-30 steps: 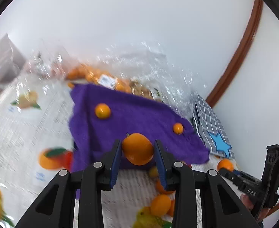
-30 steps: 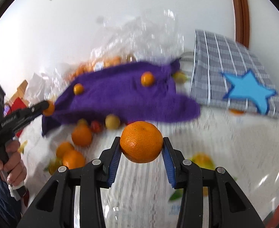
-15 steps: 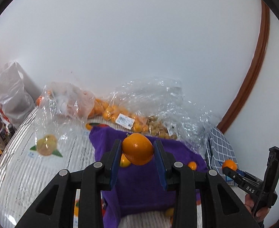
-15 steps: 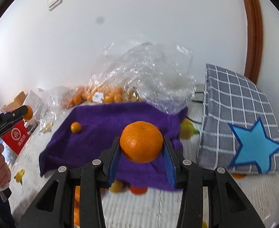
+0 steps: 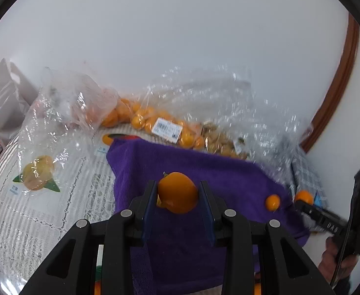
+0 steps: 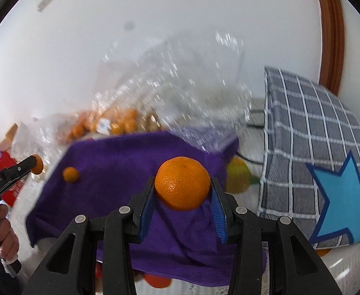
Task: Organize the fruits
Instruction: 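Lower both held oranges toward the towel beside the placed oranges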
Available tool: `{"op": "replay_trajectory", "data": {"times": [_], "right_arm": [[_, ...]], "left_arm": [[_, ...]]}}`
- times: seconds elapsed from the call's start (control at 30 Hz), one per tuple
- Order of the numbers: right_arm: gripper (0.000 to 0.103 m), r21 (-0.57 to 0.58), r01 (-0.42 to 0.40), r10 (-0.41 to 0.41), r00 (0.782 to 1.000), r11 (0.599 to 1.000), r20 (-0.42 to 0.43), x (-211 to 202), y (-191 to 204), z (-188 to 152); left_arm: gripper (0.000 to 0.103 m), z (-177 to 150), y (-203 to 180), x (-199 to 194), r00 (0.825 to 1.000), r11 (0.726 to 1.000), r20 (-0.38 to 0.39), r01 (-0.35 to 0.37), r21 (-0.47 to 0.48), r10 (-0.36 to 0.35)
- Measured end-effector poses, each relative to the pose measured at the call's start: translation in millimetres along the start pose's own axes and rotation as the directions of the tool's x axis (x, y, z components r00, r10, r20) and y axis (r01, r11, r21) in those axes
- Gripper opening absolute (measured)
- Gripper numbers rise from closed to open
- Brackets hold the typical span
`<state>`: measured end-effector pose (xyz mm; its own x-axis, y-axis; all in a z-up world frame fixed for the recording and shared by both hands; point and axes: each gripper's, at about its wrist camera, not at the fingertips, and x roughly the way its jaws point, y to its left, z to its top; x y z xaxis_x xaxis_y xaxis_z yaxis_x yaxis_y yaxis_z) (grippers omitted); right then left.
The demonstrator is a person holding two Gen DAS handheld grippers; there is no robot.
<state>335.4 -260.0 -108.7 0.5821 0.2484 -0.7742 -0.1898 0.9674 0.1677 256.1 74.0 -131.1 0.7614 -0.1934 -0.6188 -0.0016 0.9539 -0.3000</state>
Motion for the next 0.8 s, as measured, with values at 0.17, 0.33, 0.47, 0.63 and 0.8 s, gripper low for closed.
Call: {"op": "replay_trajectory", "data": {"times": [0.17, 0.33, 0.47, 0.63, 0.8], "right_arm": [[0.042, -0.017, 0.002, -0.003, 0.999, 1.000, -0.045, 15.8, -0.9, -8.7], [0.042, -0.055, 0.005, -0.008, 0.998, 0.998, -0.063, 22.5, 5.8, -13.5], [0.042, -0.068, 0.024, -0.030, 0.996, 0.997, -0.086, 30.5, 7.0, -17.0], [0.042, -0.063, 0.021, -0.027, 0.995, 0.998, -0.096, 33.1, 6.3, -18.1], [0.042, -0.070, 0.023, -0.030, 0.994, 0.997, -0.105, 35.4, 8.2, -19.2]], "left_arm": [[0.033, -5.0, 3.1, 8.2, 0.999, 1.000, -0.034, 0.002, -0.021, -0.002], [0.033, -5.9, 12.2, 16.3, 0.998, 0.997, -0.061, -0.024, -0.070, 0.020], [0.033, -6.9, 18.9, 21.4, 0.996, 0.995, -0.081, -0.047, -0.093, 0.040], [0.033, -7.5, 14.0, 20.2, 0.996, 0.997, -0.083, -0.043, -0.069, 0.037], [0.033, -9.3, 7.7, 23.1, 0.994, 0.999, -0.100, -0.035, -0.042, 0.030]]}}
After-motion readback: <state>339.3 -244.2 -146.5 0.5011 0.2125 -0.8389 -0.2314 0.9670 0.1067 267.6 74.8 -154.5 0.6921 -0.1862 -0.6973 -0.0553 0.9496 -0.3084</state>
